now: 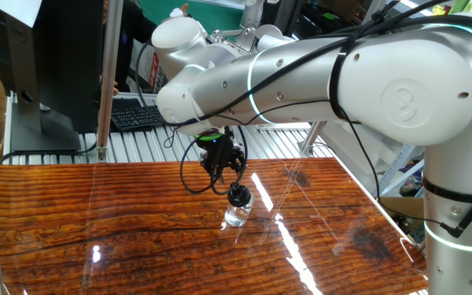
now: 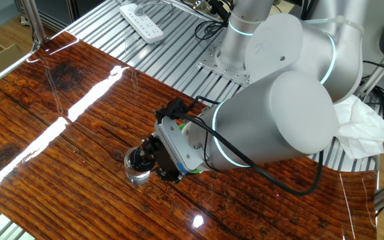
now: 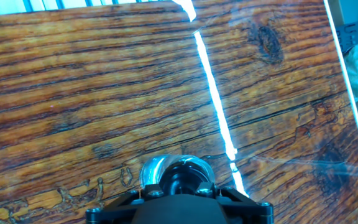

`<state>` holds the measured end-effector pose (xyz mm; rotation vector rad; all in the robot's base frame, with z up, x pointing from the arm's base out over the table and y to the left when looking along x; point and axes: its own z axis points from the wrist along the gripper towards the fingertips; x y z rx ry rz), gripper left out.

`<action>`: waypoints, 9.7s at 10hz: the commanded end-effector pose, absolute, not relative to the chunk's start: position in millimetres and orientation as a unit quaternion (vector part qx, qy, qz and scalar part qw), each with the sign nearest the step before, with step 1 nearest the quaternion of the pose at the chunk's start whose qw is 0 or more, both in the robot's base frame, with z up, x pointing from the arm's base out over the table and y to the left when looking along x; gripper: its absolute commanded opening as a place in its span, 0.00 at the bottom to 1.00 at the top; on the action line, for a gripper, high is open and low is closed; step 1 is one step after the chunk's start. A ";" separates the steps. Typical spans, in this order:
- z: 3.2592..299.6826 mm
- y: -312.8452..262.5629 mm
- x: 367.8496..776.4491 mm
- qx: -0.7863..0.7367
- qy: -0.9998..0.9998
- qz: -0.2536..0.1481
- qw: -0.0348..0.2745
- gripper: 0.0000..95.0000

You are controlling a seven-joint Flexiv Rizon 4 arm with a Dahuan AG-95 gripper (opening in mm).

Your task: Screw the lid onto the jar

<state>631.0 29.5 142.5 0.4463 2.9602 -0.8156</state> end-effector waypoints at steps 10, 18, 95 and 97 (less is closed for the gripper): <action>137.8 29.1 629.6 0.137 0.956 -0.258 0.021 0.40; 132.5 23.7 625.9 0.129 0.958 -0.255 0.027 0.40; 156.5 -15.0 622.9 -0.008 1.000 -0.010 -0.016 0.00; 155.4 -14.7 623.1 -0.023 1.000 -0.010 -0.016 0.00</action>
